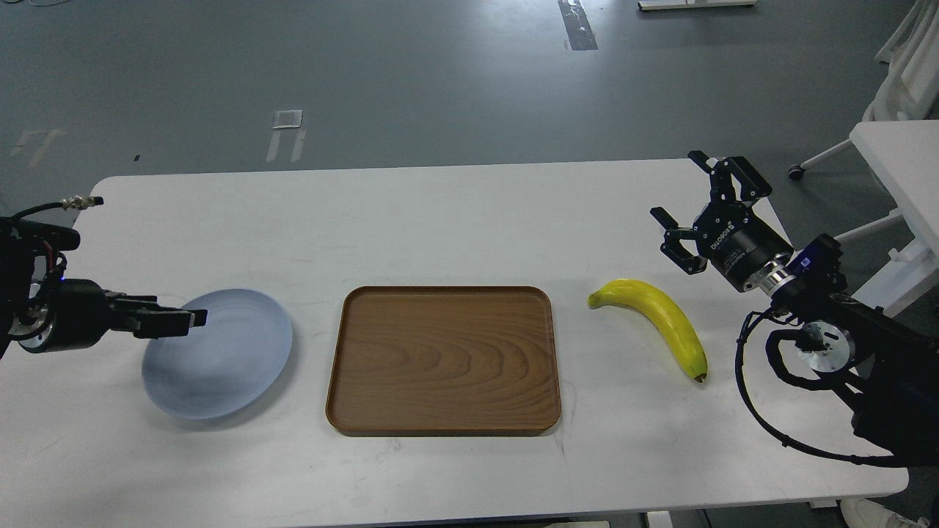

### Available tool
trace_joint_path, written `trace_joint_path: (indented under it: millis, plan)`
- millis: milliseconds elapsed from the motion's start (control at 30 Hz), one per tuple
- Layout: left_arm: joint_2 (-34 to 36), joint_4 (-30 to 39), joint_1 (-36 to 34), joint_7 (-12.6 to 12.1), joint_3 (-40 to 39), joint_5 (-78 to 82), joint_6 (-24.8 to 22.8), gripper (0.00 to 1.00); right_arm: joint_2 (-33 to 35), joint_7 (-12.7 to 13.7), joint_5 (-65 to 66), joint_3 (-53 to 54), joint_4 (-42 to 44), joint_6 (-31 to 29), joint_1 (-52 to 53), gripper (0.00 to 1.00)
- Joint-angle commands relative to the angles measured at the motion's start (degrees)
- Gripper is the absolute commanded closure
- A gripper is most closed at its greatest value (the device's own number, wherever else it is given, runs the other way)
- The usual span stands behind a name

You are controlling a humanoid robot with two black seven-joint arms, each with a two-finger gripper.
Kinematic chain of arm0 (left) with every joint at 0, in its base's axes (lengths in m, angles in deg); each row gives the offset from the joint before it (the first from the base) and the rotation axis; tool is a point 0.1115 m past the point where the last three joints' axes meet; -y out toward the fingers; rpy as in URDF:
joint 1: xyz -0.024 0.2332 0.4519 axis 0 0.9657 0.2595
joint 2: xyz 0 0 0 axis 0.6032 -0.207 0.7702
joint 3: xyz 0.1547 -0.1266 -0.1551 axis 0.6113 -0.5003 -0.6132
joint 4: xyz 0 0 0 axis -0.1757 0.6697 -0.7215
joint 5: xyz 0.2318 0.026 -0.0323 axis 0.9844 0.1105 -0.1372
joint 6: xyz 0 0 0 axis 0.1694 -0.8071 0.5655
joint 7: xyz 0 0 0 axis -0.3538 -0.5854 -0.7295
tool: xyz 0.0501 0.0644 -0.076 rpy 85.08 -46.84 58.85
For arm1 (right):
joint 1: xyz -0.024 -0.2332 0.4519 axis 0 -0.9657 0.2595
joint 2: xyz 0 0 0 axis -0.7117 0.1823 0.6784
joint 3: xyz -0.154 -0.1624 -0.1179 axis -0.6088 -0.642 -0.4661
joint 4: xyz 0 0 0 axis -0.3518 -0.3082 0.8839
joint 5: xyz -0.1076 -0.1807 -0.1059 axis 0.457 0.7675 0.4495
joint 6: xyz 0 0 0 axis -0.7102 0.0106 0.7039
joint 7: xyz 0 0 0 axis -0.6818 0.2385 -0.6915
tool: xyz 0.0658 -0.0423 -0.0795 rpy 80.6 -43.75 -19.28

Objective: Place banana on plate with both arms
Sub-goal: 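Reach the left gripper down to the rim of the light blue plate, then lift the plate with the left gripper and carry it onto the wooden tray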

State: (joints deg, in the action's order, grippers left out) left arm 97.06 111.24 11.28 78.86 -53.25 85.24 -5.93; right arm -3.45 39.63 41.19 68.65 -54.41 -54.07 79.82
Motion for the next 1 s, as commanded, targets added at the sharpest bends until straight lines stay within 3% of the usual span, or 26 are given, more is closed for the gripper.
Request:
trace_joint_path:
  millis: [0,133,467,667,733,800,833,967]
  plan:
    - [-1.73,-3.28,1.02,0.0,0.07,-0.76,0.43,0.05,-0.03,0.0,0.0,0.0,0.01,0.01,0.14,0.0]
    - [-4.62,-8.72,1.8,0.0,0.68,-0.76,0.61,0.11,-0.03,0.0,0.0,0.0,0.01,0.01,0.4,0.0]
    - [-5.77,-13.92,4.79,0.0,0.86,-0.76,3.24,0.17,0.06,0.0,0.0,0.0,0.01,0.01,0.4,0.0]
    - [-5.77,-14.28,5.15,0.0,0.86,-0.94,3.24,0.47,-0.03,0.0,0.09,0.0,0.09,0.01,0.49,0.0]
    - [-5.77,-14.28,5.15,0.0,0.95,-0.94,3.16,0.72,-0.03,0.0,0.09,0.0,0.09,0.01,0.57,0.0]
    - [-5.77,-14.28,5.24,0.0,0.95,-0.85,3.16,0.86,-0.03,0.0,0.09,0.0,0.09,0.01,0.66,0.0]
    - [-5.77,-14.28,5.24,0.0,0.95,-0.85,3.16,0.98,-0.03,0.0,0.09,0.0,0.09,0.01,0.66,0.0]
    - [-5.77,-14.28,5.24,0.0,0.95,-0.76,3.16,1.0,-0.2,0.0,0.18,0.0,0.09,0.01,0.84,0.0]
